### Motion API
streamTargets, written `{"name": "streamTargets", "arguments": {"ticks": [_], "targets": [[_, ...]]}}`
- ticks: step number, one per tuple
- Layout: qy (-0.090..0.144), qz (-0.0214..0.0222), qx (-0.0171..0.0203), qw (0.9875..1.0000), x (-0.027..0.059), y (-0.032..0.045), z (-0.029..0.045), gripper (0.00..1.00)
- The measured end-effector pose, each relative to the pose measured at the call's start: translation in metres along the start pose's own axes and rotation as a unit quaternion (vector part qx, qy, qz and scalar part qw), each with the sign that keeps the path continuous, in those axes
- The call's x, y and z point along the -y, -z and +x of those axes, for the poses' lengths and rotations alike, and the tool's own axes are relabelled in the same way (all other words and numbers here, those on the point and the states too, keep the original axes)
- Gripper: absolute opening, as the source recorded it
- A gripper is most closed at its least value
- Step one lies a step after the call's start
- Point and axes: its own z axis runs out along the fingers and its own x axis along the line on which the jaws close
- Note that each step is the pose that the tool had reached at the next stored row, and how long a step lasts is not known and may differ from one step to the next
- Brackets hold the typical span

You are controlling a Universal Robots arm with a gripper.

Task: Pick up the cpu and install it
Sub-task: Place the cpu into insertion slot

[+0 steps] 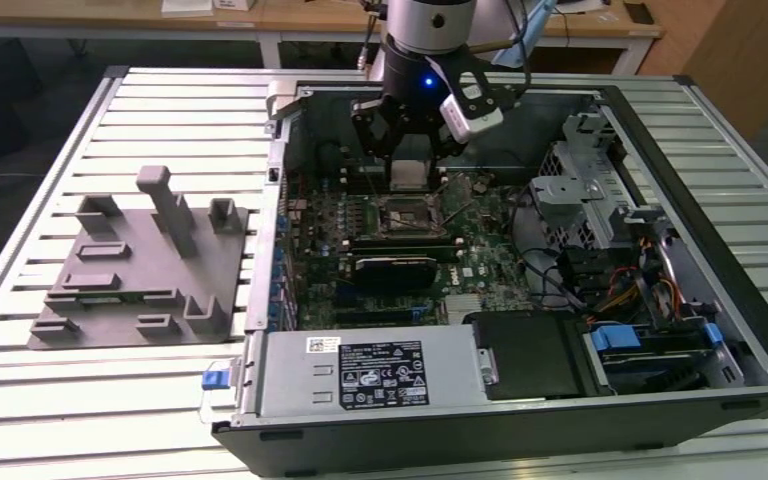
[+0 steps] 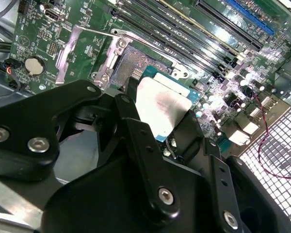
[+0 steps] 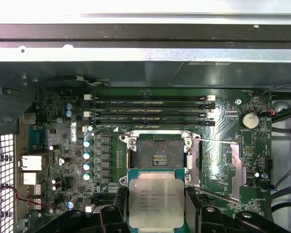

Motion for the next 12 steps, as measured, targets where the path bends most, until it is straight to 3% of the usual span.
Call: {"name": "streamTargets", "arguments": {"ticks": [6,12], "targets": [[-0.041,-0.0002,0.0002,0.9992,0.0,-0.0006,0.0,0.54],[-0.095,-0.0006,0.0006,0.9955,0.0,-0.003,0.0,0.54]]}}
